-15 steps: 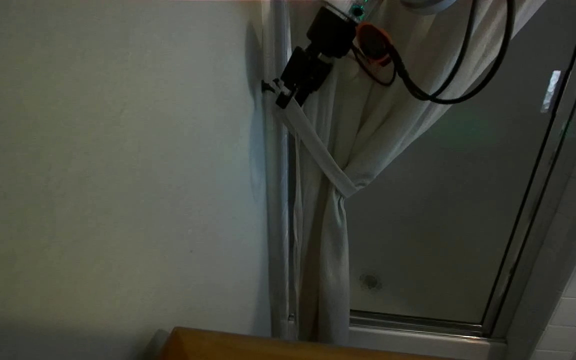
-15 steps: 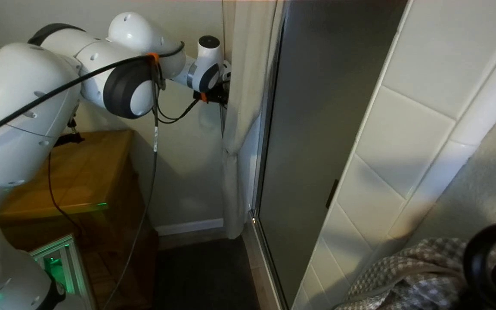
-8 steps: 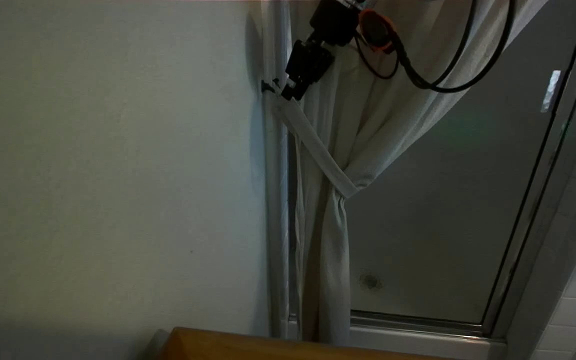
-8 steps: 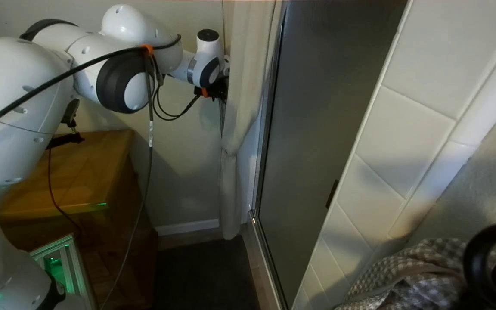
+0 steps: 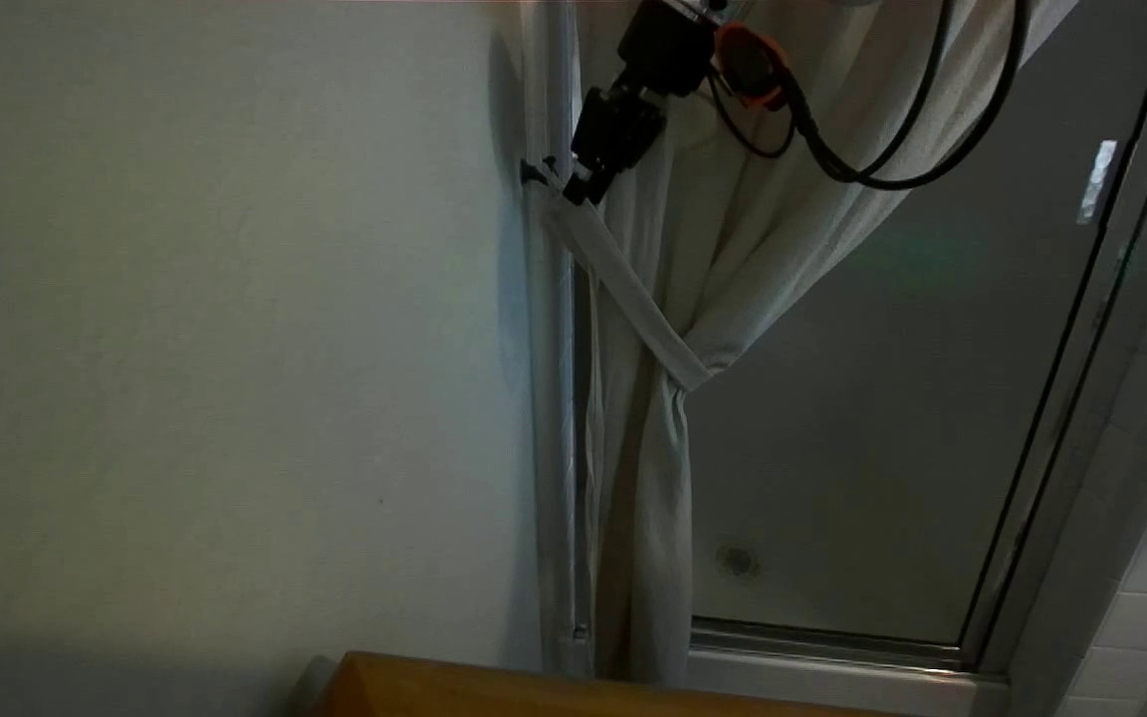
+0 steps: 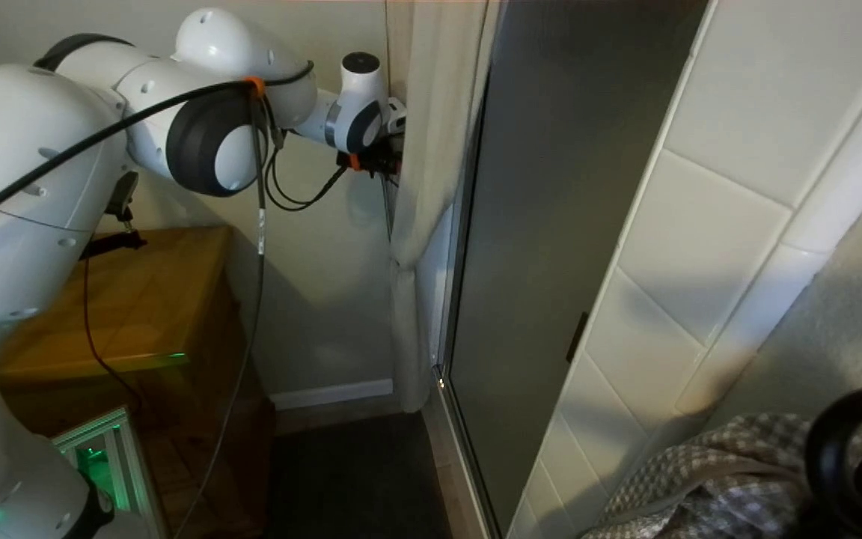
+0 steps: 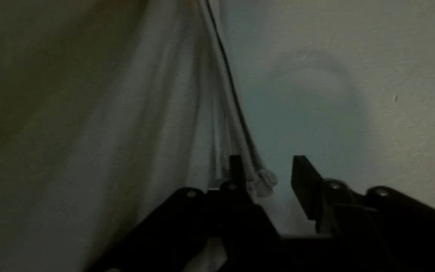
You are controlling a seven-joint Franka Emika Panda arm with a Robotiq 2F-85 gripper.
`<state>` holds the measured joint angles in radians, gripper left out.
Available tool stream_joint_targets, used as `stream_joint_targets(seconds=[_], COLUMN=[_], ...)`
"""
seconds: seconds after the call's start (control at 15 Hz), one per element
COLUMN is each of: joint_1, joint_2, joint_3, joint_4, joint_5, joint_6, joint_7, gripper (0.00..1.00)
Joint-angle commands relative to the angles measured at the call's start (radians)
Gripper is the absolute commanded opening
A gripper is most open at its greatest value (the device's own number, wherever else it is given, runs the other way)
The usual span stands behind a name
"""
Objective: Unhook the curtain strap
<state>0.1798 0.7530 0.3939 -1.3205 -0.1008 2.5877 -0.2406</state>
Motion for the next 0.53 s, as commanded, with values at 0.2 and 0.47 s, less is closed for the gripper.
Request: stream_joint_targets(seconds=[0.2, 0.47], joint_1=[0.01, 0.01], joint_2=[-0.023, -0.028], joint_3=[-0.006, -0.012], joint_4=[-0.016, -0.021], joint_5=[0.003, -0.002], joint_6=[-0.048, -0.05], joint_7=[0.026, 0.036], gripper=[0.0, 0.01])
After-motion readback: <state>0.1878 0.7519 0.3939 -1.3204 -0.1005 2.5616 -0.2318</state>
